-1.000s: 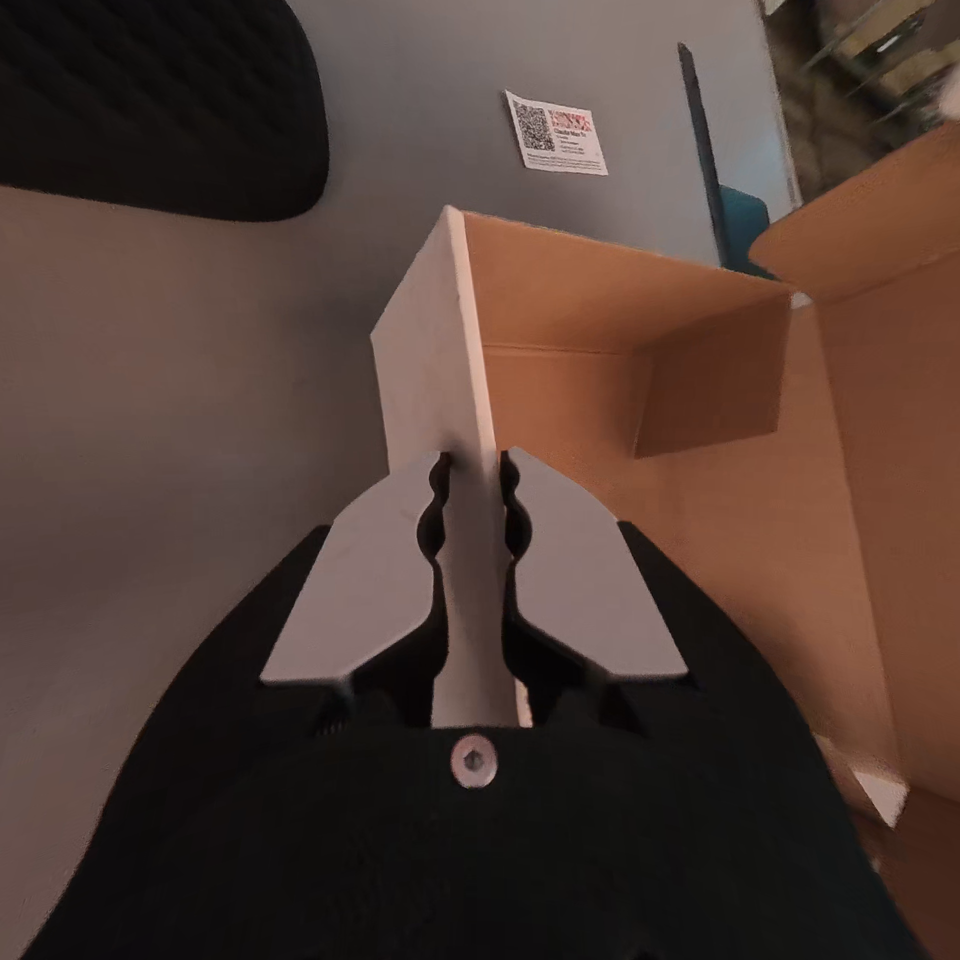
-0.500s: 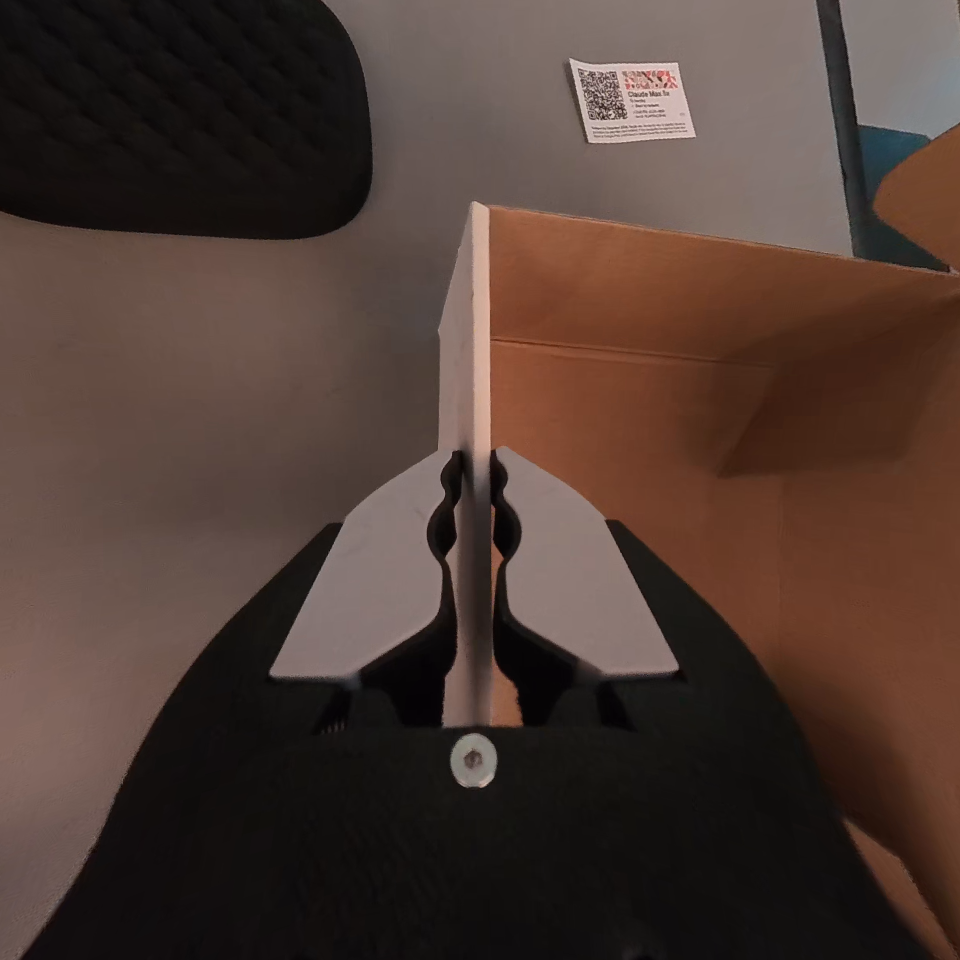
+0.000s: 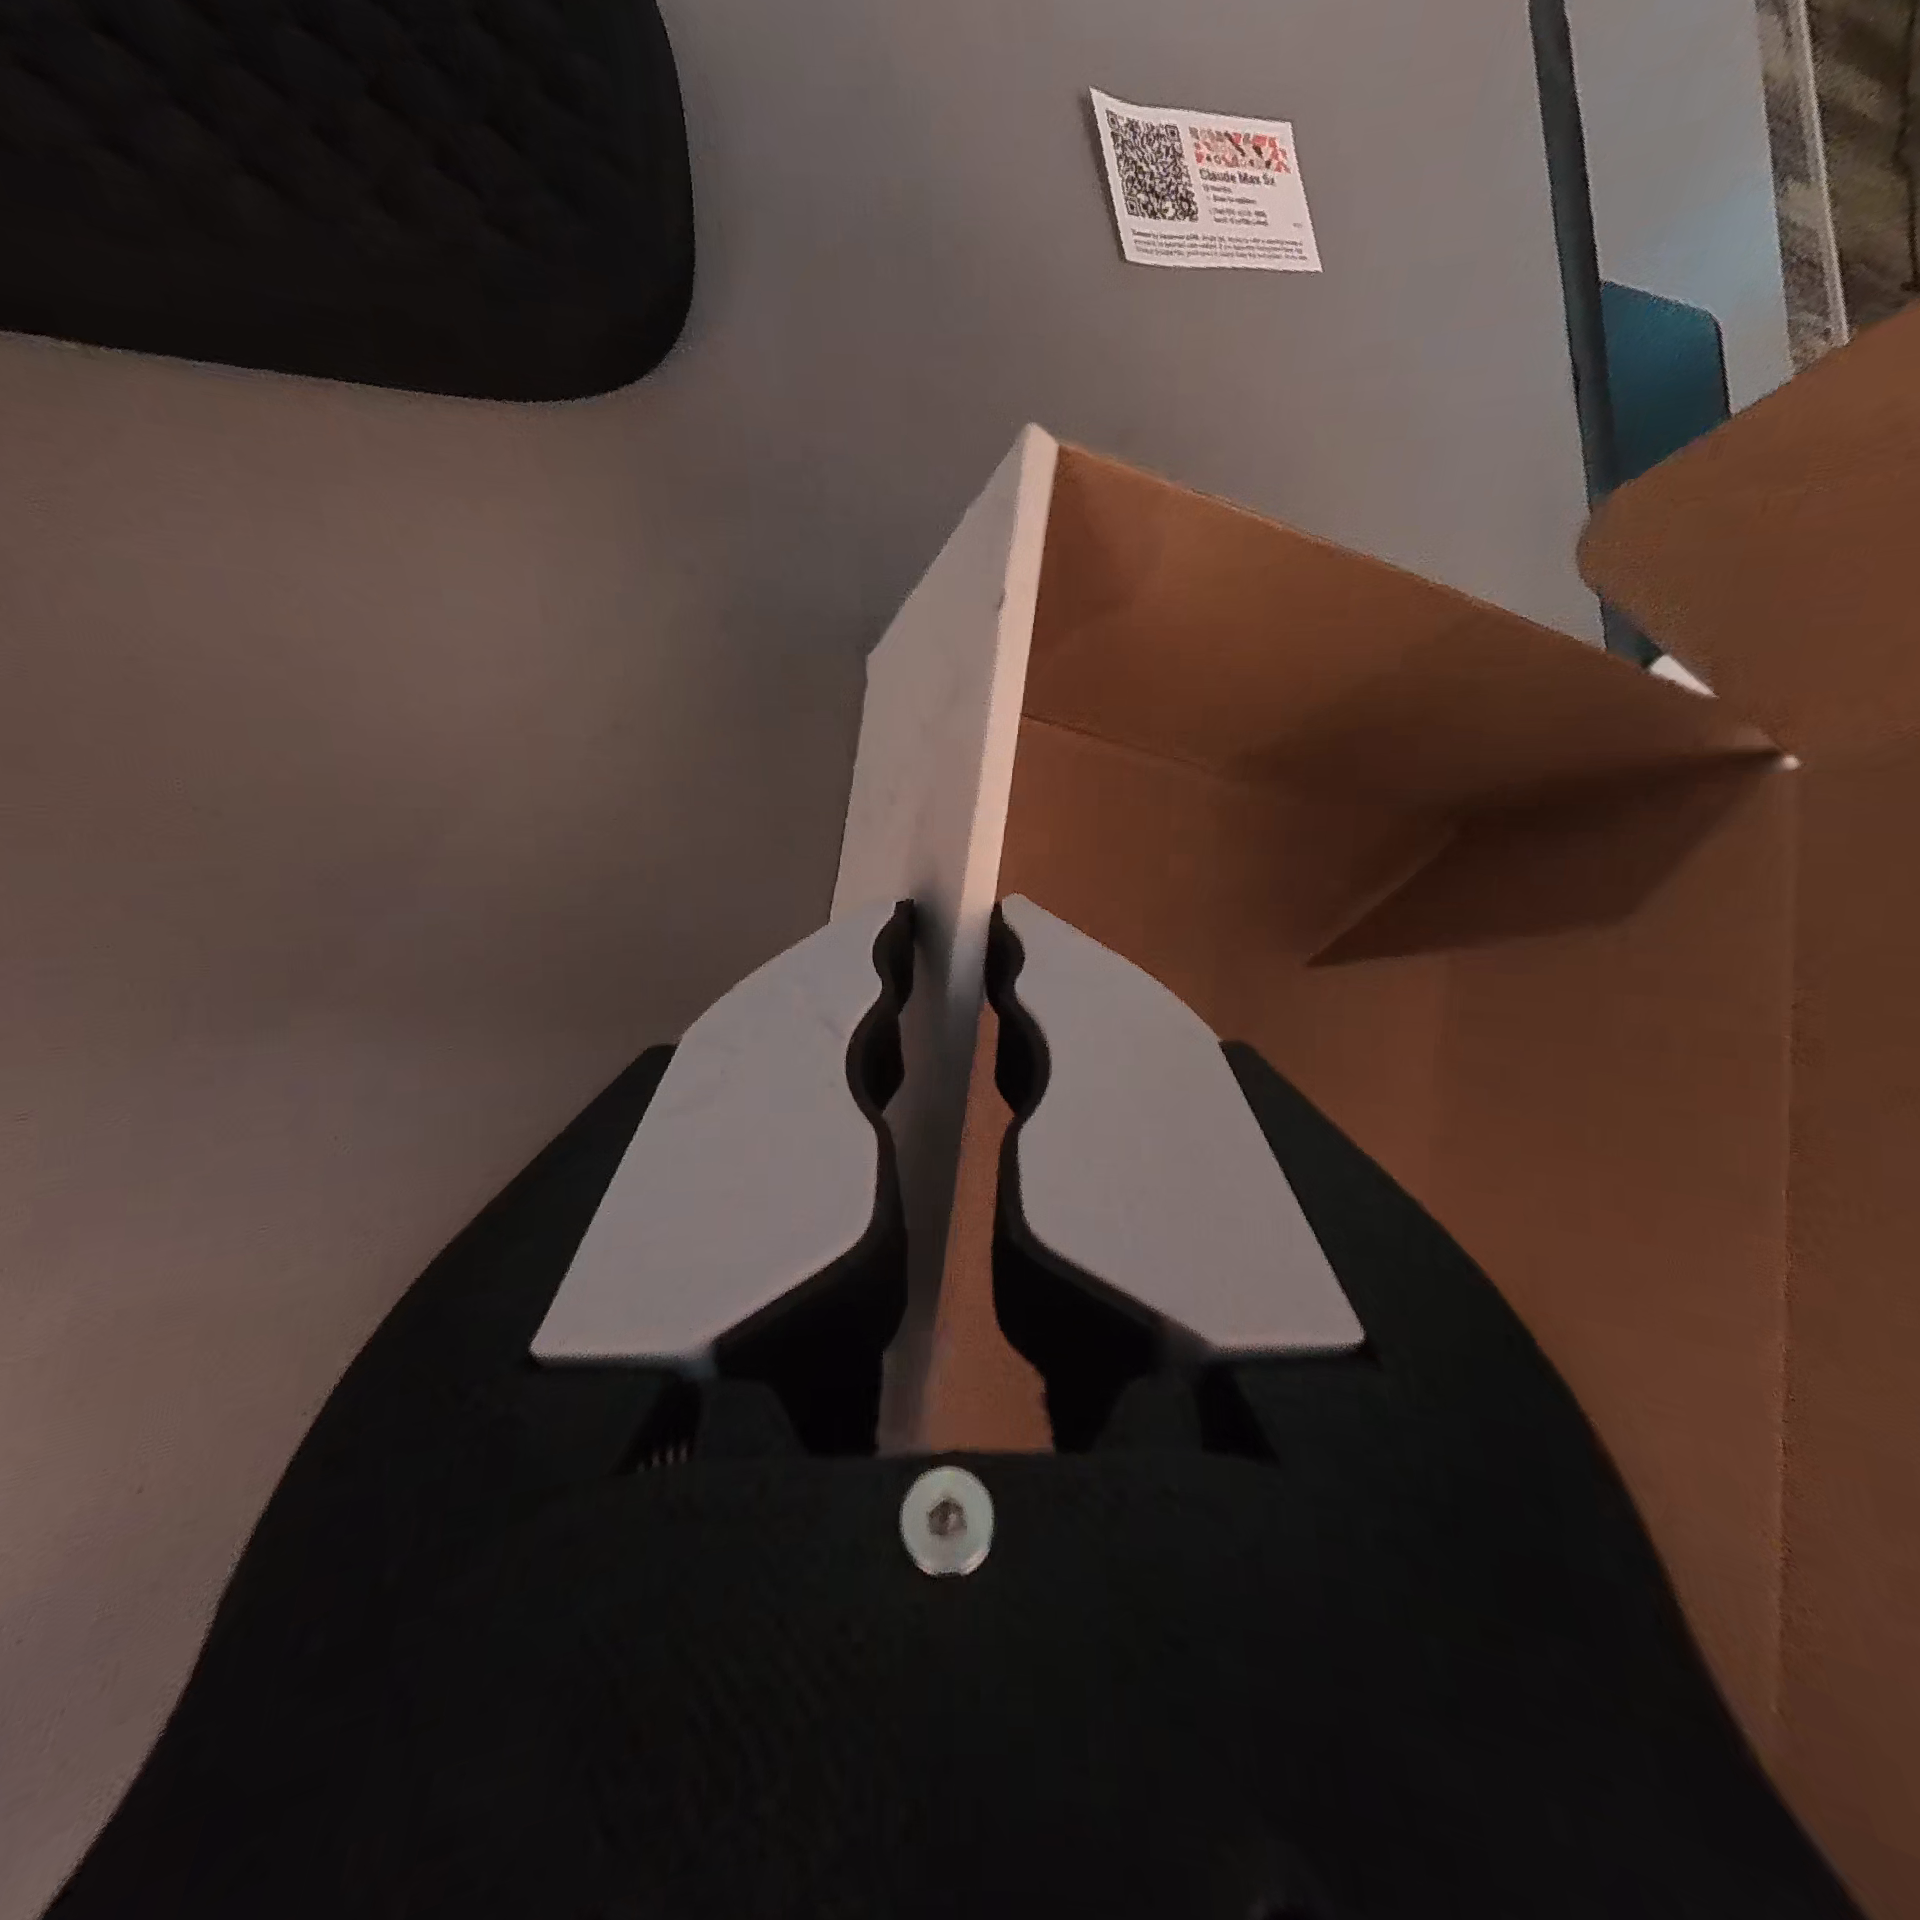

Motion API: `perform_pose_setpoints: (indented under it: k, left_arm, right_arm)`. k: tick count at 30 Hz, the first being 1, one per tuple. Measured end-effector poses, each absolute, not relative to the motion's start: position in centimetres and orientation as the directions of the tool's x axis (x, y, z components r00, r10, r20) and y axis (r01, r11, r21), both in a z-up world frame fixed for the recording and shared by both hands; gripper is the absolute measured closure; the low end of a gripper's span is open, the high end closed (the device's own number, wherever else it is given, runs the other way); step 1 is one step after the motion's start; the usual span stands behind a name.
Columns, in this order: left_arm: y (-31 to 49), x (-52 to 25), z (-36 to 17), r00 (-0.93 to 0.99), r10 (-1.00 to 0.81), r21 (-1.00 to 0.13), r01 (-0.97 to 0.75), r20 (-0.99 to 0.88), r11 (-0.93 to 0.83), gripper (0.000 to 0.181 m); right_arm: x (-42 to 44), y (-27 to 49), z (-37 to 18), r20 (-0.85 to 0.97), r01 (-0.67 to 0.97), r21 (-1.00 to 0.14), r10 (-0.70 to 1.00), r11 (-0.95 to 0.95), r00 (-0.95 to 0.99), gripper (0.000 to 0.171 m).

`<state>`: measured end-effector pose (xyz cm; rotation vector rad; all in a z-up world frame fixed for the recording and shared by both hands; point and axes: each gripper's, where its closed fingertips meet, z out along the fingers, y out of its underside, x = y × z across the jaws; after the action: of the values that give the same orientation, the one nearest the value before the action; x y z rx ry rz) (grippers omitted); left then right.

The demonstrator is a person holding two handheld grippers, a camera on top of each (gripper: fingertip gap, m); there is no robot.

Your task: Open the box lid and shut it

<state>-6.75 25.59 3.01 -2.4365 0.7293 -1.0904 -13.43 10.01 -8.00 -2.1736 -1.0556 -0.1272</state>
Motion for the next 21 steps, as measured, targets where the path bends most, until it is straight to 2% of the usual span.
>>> perform_pose_setpoints:
  k: [3,9,15,21]
  left_arm:
    - [25.4,-6.4,3.4,0.568,-0.625,-0.533,-0.347,0.535,-0.772,0.170]
    - [25.3,-5.2,3.5,0.534,-0.707,-0.589,-0.410,0.464,-0.697,0.169]
    - [24.0,-4.7,2.7,0.380,-0.826,-0.700,-0.446,0.416,-0.558,0.156]
    - [23.1,-4.6,-0.9,0.333,-0.857,-0.692,-0.506,0.393,-0.514,0.159]
  right_arm:
    - [-13.5,9.8,-8.0,0.372,0.715,-0.565,0.646,-0.412,0.666,0.158]
    - [-13.4,9.6,-7.9,0.530,0.800,-0.493,0.610,-0.342,0.588,0.152]
    - [-13.4,9.3,-7.9,0.457,0.754,-0.534,0.620,-0.382,0.638,0.155]
    - [-13.3,9.4,-7.9,0.462,0.753,-0.535,0.614,-0.383,0.640,0.154]
